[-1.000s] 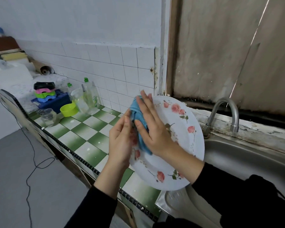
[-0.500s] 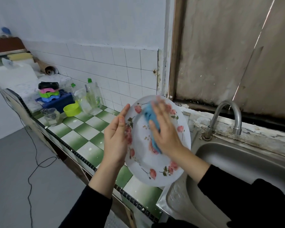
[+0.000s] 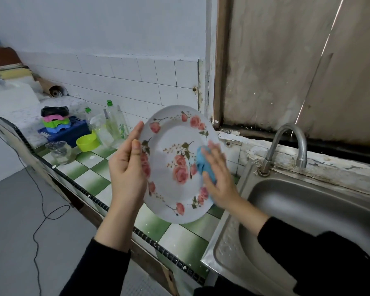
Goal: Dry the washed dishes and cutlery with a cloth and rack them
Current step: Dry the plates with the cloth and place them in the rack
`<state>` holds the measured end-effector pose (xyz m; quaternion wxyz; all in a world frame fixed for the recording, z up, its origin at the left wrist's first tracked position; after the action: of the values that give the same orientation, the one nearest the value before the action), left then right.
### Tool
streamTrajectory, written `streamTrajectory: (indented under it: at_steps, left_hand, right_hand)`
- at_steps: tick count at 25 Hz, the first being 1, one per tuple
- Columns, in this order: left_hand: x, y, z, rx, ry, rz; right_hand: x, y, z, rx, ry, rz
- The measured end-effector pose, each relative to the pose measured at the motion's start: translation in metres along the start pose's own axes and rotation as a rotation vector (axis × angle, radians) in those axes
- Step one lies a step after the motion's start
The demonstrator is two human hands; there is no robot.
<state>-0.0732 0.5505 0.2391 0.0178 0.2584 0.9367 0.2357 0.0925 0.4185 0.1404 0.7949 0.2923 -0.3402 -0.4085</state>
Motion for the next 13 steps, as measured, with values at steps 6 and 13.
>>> streamTrajectory:
  at_steps: [6, 13]
  left_hand:
    - [-0.027, -0.024, -0.014, -0.127, 0.153, 0.027]
    - [-0.010, -0.020, -0.026, -0.168, 0.169, 0.054]
  right_hand:
    - [-0.028, 0.043, 0.063, 0.034, 0.225, -0.058]
    - [-0.005, -0.001, -0.015, -0.087, 0.077, -0.020]
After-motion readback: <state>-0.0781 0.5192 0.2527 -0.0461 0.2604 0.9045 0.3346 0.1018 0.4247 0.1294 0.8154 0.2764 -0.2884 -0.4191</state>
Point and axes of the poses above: each hand's wrist, its own y-axis towards the middle knuckle, its own x-axis out of the back of the hand, z = x × y, the point moved 8 cm from there along y, towards the middle knuckle, and after that the axes turned 14 degrees about y, right-handed, at the moved point
